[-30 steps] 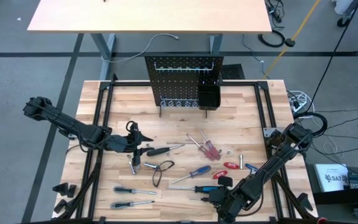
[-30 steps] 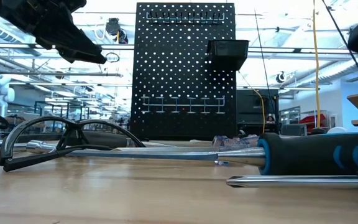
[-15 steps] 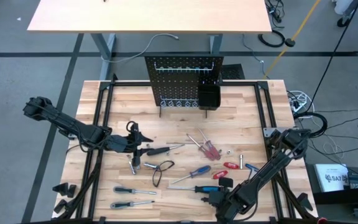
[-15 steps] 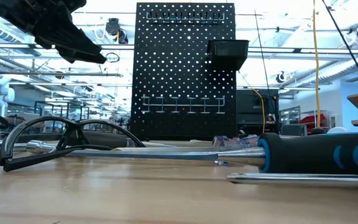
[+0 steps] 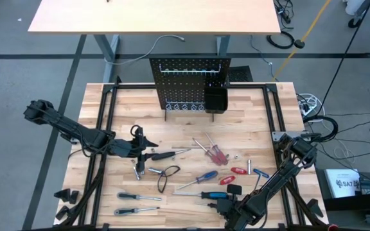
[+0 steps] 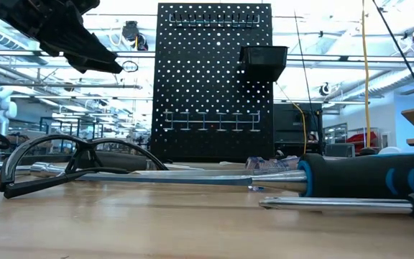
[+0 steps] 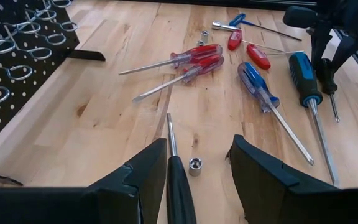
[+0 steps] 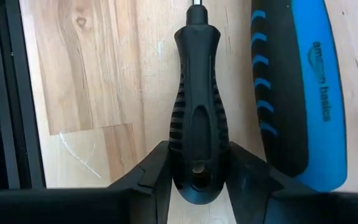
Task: Hang tools onto peg board
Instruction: Hang the bottom right black screwdriver on the peg board
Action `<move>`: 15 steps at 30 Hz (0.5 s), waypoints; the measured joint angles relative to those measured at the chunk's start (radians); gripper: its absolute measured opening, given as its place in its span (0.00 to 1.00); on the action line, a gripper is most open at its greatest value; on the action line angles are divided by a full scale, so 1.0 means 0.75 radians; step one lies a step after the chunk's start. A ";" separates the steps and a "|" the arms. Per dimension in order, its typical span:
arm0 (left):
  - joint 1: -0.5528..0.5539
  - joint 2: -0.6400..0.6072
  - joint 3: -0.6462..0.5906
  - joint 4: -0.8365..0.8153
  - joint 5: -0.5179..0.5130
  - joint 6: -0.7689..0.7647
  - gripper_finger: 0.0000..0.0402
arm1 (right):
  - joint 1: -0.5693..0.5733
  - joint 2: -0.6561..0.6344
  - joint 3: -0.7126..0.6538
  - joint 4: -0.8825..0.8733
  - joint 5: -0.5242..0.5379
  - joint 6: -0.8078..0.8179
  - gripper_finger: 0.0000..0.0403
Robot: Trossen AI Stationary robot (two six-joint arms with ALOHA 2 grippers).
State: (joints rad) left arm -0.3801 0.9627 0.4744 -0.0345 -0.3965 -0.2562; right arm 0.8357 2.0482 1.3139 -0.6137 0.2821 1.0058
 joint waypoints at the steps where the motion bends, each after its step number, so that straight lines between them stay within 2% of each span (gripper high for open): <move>1: 0.000 0.000 0.000 0.000 0.000 0.000 0.44 | 0.000 0.000 0.004 0.000 0.000 -0.003 0.27; 6: 0.000 0.000 0.000 0.005 0.000 0.000 0.44 | -0.001 0.006 0.084 -0.106 -0.004 -0.021 0.27; 12: 0.000 0.000 0.000 0.074 0.007 0.019 0.44 | -0.007 0.012 0.277 -0.421 0.034 -0.097 0.27; 15: 0.000 0.000 0.000 0.171 0.074 0.082 0.44 | -0.006 0.010 0.364 -0.584 0.081 -0.161 0.27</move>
State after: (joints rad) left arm -0.3799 0.9627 0.4744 0.0935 -0.3410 -0.1946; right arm 0.8315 2.0556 1.5867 -1.0514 0.3430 0.8850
